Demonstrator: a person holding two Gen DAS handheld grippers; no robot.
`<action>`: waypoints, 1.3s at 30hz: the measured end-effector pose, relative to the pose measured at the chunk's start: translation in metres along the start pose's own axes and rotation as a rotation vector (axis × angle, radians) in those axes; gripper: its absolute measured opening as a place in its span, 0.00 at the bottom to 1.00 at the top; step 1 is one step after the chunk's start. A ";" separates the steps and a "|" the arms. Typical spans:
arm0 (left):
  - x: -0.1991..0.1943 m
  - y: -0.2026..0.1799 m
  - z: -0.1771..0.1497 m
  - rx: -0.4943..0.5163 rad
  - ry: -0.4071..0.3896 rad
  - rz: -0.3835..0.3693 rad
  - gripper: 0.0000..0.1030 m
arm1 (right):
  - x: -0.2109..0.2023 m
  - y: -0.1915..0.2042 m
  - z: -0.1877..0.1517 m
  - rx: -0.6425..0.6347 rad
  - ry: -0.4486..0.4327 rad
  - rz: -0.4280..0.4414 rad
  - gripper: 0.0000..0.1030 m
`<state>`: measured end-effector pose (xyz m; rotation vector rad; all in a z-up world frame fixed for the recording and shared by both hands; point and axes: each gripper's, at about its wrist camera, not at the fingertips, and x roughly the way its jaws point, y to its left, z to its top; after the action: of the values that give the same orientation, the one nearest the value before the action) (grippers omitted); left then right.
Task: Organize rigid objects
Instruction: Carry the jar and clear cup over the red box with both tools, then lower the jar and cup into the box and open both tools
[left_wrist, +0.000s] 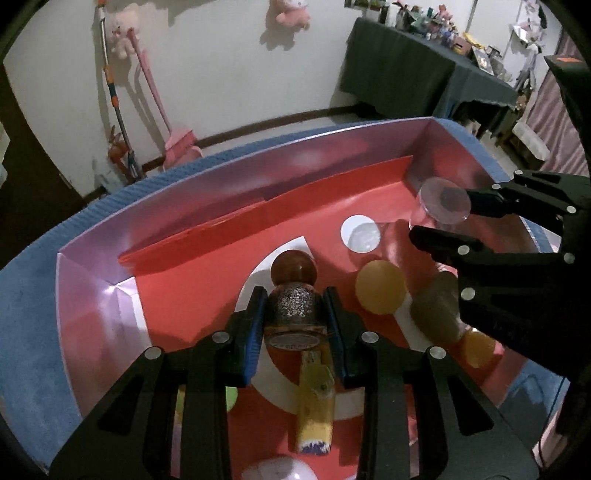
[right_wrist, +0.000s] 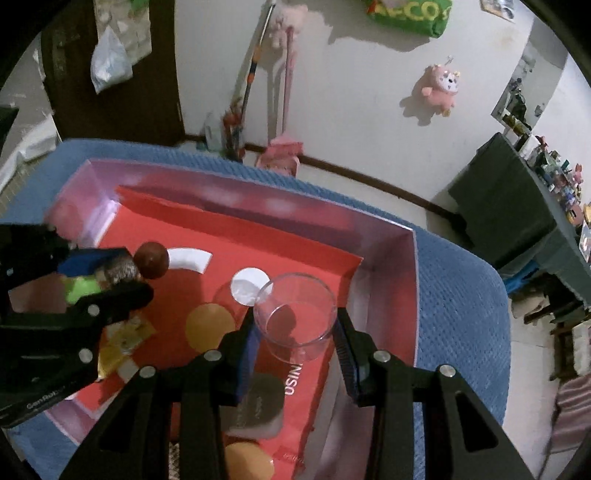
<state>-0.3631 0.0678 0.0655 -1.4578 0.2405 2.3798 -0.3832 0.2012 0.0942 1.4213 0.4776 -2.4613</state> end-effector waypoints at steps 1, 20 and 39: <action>0.003 0.000 0.000 0.000 0.004 0.002 0.28 | 0.004 0.000 0.001 -0.002 0.013 -0.002 0.41; 0.018 -0.006 -0.002 -0.018 0.029 0.028 0.29 | 0.029 0.009 0.001 -0.026 0.102 -0.044 0.41; 0.018 -0.005 0.000 -0.027 0.025 0.039 0.29 | 0.028 0.013 -0.001 -0.035 0.093 -0.043 0.46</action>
<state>-0.3691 0.0763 0.0496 -1.5088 0.2463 2.4051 -0.3911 0.1884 0.0676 1.5320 0.5732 -2.4151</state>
